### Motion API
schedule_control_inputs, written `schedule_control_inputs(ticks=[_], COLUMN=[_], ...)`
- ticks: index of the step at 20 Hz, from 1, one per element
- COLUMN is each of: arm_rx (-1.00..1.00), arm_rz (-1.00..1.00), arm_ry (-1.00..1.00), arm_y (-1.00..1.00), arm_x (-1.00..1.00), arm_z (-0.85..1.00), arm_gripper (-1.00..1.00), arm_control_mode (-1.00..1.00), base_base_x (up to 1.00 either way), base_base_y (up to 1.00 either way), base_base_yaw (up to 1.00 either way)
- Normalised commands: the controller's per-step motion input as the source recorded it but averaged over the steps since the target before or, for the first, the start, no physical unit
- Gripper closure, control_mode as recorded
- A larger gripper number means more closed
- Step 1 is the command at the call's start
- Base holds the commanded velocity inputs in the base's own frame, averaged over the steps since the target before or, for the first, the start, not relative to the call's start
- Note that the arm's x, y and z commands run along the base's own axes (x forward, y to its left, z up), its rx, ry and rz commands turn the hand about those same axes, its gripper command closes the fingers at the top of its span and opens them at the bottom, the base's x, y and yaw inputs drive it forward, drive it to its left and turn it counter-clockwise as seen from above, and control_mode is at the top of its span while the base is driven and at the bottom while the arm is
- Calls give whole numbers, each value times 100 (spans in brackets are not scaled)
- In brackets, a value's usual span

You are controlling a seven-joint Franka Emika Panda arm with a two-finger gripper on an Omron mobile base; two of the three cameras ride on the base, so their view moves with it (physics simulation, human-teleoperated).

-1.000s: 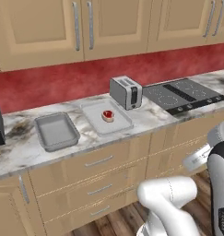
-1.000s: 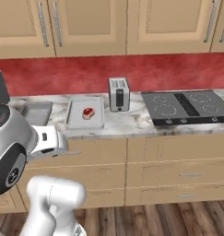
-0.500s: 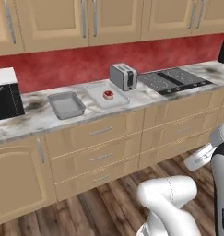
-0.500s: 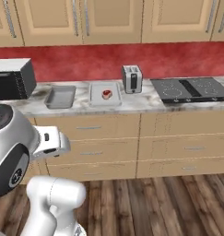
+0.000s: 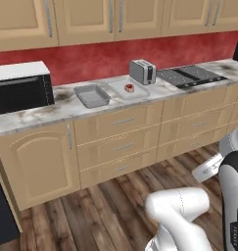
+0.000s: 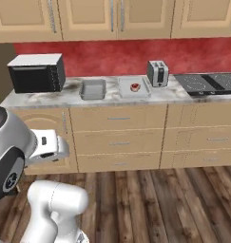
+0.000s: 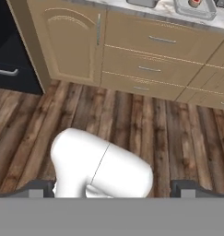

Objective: Place one broccoli and one steak in each tupperware on the nearby counter, to pack two identical lunches.

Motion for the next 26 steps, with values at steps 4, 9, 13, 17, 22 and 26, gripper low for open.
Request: schedule_control_inputs(ticks=[4,9,13,17,22,26], arm_rx=[0,0,0,0,0,0], arm_rz=[0,0,0,0,0,0], arm_ry=[0,0,0,0,0,0], arm_y=[0,0,0,0,0,0], arm_x=[0,0,0,0,0,0], arm_z=[0,0,0,0,0,0], arm_gripper=[-100,-100,-100,-100,-100,-100], arm_control_mode=[100,100,100,100,100,100], base_base_x=[-65,-25,-3,-19,-23,-6], base_base_y=[63,98,100,100,100,100], base_base_yaw=[-2,-4,0,0,0,0])
